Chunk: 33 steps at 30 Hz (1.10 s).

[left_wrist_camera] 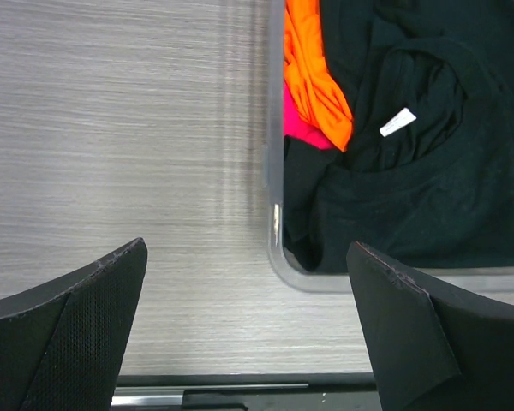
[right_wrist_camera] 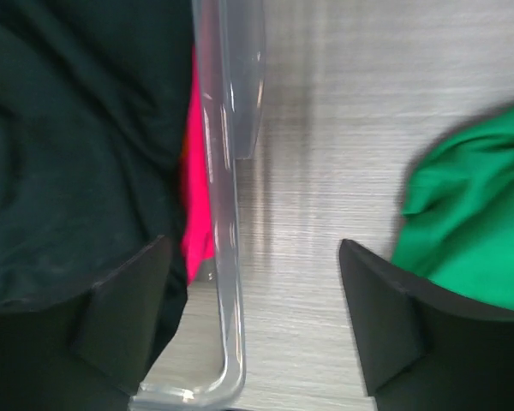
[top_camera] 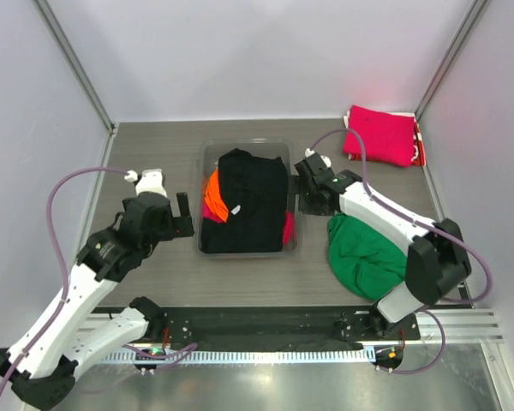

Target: Fold and stack the t-shirts

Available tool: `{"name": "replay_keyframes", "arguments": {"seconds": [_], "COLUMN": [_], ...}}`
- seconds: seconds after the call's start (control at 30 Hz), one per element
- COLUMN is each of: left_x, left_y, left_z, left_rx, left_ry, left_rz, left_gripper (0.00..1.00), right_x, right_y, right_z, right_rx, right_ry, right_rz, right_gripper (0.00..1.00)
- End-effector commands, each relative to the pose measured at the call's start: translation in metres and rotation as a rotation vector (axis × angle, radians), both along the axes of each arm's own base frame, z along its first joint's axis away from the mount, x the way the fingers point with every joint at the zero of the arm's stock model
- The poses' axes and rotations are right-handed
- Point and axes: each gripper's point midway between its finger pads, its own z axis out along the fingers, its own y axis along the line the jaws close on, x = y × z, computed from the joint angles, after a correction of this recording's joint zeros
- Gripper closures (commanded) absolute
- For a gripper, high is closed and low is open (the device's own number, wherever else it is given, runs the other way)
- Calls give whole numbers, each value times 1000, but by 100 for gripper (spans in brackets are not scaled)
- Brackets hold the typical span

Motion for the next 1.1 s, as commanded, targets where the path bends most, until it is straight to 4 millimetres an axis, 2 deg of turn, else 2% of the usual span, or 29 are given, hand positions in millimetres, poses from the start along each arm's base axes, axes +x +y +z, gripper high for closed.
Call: {"name": "replay_keyframes", "arguments": {"seconds": [0.0, 0.07, 0.1, 0.17, 0.2, 0.23, 0.27, 0.3, 0.37, 0.4, 0.43, 0.47, 0.5, 0.53, 0.57, 0.6, 0.63, 0.67, 0.7, 0.73, 0.77, 0.8, 0.87, 0.9, 0.93, 0.97, 1.0, 1.03, 1.07], "left_x": [-15, -17, -19, -19, -19, -20, -20, -20, -20, -20, -20, -21, -21, -21, -22, -23, -23, -25, -25, -26, -26, -28, -29, -31, -31, -32, -33, -34, -34], "left_y": [16, 18, 19, 19, 21, 23, 23, 25, 26, 27, 27, 27, 28, 29, 29, 30, 32, 34, 34, 37, 38, 40, 43, 44, 46, 47, 48, 50, 50], "left_z": [-5, -7, -8, -6, -8, -7, -6, -6, -5, -5, -4, -3, -3, -2, 0, 0, 1, 3, 4, 5, 7, 9, 11, 13, 13, 14, 15, 16, 17], "left_rx": [2, -21, -36, -47, -45, -48, -48, -43, -45, -45, -48, -52, -51, -54, -61, -62, -65, -73, -75, -78, -83, -91, -99, -108, -108, -111, -116, -120, -124], "left_ry": [-16, -35, -52, -72, -75, -84, -89, -93, -103, -104, -107, -112, -117, -124, -131, -135, -142, -154, -157, -166, -174, -187, -199, -212, -216, -222, -227, -235, -240], "left_rz": [29, 42, 38, 41, 48, 53, 53, 58, 66, 69, 67, 67, 73, 75, 74, 78, 85, 91, 92, 103, 110, 115, 125, 129, 133, 140, 142, 147, 151], "left_gripper": [1, 0, 0, 0, 0, 0, 0, 0, 0, 0, 0, 0, 0, 0, 0, 0, 0, 0, 0, 0, 0, 0, 0, 0, 0, 0, 0, 0, 0], "right_x": [10, 10, 13, 13, 14, 16, 16, 21, 26, 36, 41, 45, 55, 58, 61, 69, 73, 75, 84, 88, 92, 107, 112, 126, 129, 134, 144, 147, 148], "right_y": [32, 36, 38, 43, 47, 49, 54, 63, 74, 85, 92, 100, 118, 130, 140, 163, 175, 189, 214, 227, 242, 264, 295, 321, 339, 352, 371, 381, 388], "right_z": [-3, -15, -24, -33, -35, -41, -43, -37, -43, -33, -30, -40, -24, -21, -35, -15, -16, -32, -13, -12, -35, -8, -5, 5, 10, 19, 50, 47, 59], "right_rx": [103, 107, 105, 114, 124, 122, 139, 169, 173, 191, 196, 191, 217, 238, 230, 266, 279, 286, 335, 358, 376, 441, 506, 593, 660, 725, 876, 946, 1029], "right_ry": [-9, 14, 27, 48, 49, 61, 72, 67, 79, 56, 47, 66, 32, 36, 62, 24, 24, 59, 20, 23, 69, 13, 10, -17, -28, -53, -107, -113, -125], "right_rz": [79, 91, 92, 105, 113, 117, 128, 147, 165, 179, 192, 193, 212, 217, 216, 235, 233, 210, 220, 215, 175, 185, 198, 192, 217, 229, 227, 231, 237], "right_gripper": [19, 27, 41, 56, 68, 73, 79, 89, 97, 99, 99, 99, 99, 99, 99, 99, 99, 99, 99, 99, 99, 99, 99, 97, 88, 72, 44, 33, 19]}}
